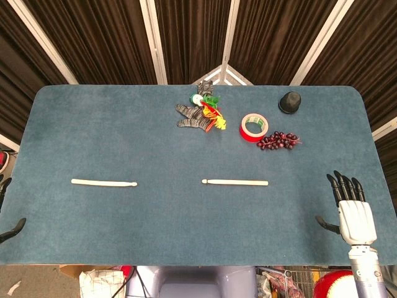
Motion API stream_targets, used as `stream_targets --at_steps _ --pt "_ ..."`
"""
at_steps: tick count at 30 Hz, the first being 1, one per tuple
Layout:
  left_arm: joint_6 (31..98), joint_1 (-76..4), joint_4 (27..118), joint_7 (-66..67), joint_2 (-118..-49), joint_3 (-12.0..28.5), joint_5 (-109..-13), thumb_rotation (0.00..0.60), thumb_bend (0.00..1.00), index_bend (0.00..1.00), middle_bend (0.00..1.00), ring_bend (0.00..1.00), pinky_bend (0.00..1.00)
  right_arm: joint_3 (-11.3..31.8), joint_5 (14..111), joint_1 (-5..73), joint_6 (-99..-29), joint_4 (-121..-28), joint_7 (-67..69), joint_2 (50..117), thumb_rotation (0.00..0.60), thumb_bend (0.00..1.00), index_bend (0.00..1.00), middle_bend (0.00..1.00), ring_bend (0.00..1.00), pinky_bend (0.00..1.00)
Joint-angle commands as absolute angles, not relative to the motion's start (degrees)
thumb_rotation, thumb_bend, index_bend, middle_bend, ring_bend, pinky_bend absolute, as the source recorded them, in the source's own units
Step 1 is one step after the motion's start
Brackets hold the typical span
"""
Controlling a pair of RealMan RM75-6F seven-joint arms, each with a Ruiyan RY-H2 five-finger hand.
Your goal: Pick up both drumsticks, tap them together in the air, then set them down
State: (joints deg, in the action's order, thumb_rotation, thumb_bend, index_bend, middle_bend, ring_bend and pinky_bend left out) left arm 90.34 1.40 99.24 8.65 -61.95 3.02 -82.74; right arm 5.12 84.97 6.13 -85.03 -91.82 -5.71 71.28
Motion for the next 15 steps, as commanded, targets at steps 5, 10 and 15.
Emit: stream_targets --at_steps 5,10,15 --pt "90.9 1.7 99.2 8.4 -61.9 2.6 -83.6 0.6 0.34 0.05 0.01 0.0 0.0 5.1 85.0 6.3 -84.7 -91.7 -5.1 71.8 0.6 0.17 0.1 0.05 0.11 0.0" --pt "91.4 1.7 98.9 8.0 -62.1 2.7 -84.1 0.6 0.34 0.05 0.02 0.0 0.0 4.7 85.1 6.4 -84.2 -92.4 -4.8 72.0 0.6 0.17 0.11 0.07 0.11 0.0" --pt "91.7 1.6 98.7 8.3 -62.3 2.6 -85.0 0.6 0.34 0.05 0.04 0.0 0.0 4.4 85.7 6.4 -84.4 -93.4 -3.9 72.4 0.6 0.17 0.18 0.14 0.13 0.0"
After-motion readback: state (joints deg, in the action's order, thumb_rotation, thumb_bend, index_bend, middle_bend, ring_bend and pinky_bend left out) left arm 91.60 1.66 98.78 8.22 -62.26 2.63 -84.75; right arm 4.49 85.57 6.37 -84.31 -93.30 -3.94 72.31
